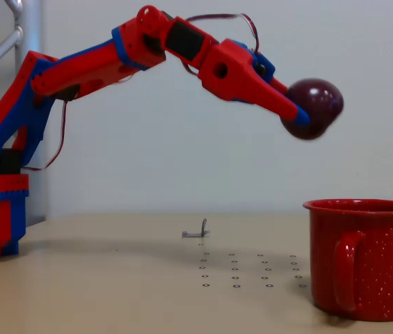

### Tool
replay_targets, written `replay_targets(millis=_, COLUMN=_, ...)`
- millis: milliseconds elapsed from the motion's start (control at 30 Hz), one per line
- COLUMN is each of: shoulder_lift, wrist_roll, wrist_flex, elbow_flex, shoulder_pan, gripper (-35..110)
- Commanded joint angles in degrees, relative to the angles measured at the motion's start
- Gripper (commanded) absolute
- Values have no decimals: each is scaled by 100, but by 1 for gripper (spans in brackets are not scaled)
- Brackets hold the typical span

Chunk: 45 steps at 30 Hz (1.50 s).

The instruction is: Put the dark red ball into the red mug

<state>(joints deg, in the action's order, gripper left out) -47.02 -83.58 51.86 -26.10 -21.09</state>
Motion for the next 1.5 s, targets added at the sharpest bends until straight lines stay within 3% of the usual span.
replay_targets(millis=0, shoulder_lift=-220, wrist_roll=-123, wrist_flex=-264, elbow_flex=650, shoulder_pan=-167, gripper=23)
replay_targets(millis=300, shoulder_lift=439, wrist_roll=-237, wrist_flex=-703, elbow_flex=1107, shoulder_pan=-316, gripper=25)
replay_targets(millis=600, shoulder_lift=835, wrist_roll=-70, wrist_flex=-1002, elbow_flex=1406, shoulder_pan=-325, gripper=36)
replay_targets(millis=867, shoulder_lift=905, wrist_roll=703, wrist_flex=-1266, elbow_flex=1547, shoulder_pan=-264, gripper=43)
replay_targets(millis=967, shoulder_lift=589, wrist_roll=650, wrist_flex=-589, elbow_flex=1617, shoulder_pan=-114, gripper=34)
replay_targets(millis=1200, shoulder_lift=-1222, wrist_roll=1521, wrist_flex=3067, elbow_flex=1143, shoulder_pan=501, gripper=-2)
replay_targets(millis=1300, shoulder_lift=-1986, wrist_roll=2241, wrist_flex=3507, elbow_flex=527, shoulder_pan=773, gripper=-2)
replay_targets(millis=1467, shoulder_lift=-3287, wrist_roll=4386, wrist_flex=3665, elbow_flex=-993, shoulder_pan=949, gripper=-2)
